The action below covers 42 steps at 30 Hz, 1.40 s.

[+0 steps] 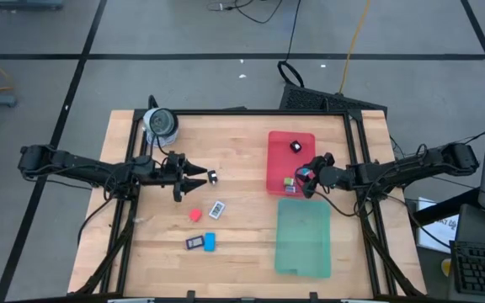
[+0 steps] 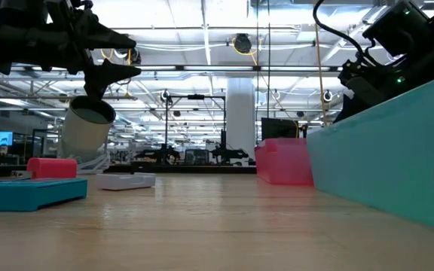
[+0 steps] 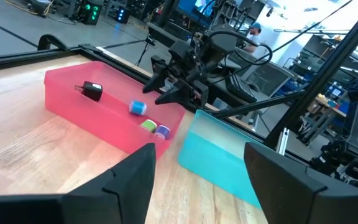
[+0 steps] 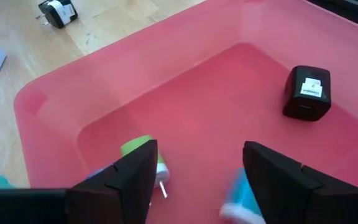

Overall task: Pick & Place Office items
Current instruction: Put the pink charger adapter into the red bin

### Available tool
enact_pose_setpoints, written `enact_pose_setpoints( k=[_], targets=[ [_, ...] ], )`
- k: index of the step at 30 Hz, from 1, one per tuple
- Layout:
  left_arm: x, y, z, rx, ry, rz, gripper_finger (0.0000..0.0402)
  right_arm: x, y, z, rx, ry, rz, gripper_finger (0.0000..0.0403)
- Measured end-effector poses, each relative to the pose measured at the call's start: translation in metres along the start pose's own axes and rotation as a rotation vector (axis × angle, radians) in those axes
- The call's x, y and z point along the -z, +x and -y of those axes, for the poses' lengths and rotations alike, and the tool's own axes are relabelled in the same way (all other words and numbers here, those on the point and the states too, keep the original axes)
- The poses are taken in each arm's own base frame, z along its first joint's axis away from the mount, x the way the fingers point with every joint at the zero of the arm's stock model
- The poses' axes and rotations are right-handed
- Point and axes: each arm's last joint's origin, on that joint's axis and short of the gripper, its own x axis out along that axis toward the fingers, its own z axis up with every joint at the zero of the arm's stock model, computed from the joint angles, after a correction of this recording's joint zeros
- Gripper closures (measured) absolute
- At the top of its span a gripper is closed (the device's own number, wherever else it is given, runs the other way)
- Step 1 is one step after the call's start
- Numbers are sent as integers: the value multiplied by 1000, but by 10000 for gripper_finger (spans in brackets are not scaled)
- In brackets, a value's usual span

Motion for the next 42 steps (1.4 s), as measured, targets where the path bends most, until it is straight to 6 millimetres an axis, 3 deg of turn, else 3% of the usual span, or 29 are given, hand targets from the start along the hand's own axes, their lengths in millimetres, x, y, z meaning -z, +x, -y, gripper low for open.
enact_pose_setpoints(
  k=[8, 21, 30, 35, 42],
  targets=[
    [0, 0, 0, 0, -4, -1, 141, -9, -1, -6, -67, 16, 82, 161],
    [2, 0, 1, 14, -29, -28, 154, -23, -15, -34, -471, -104, 216, 176],
    [16, -1, 28, 117, -29, -168, 158, -22, -17, -37, -486, -140, 224, 178],
    [17, -3, 54, -35, 30, -419, 158, -22, -17, -37, -485, -144, 224, 177],
    [18, -1, 81, -360, -41, -738, 158, -22, -17, -37, -482, -152, 223, 181]
  ],
)
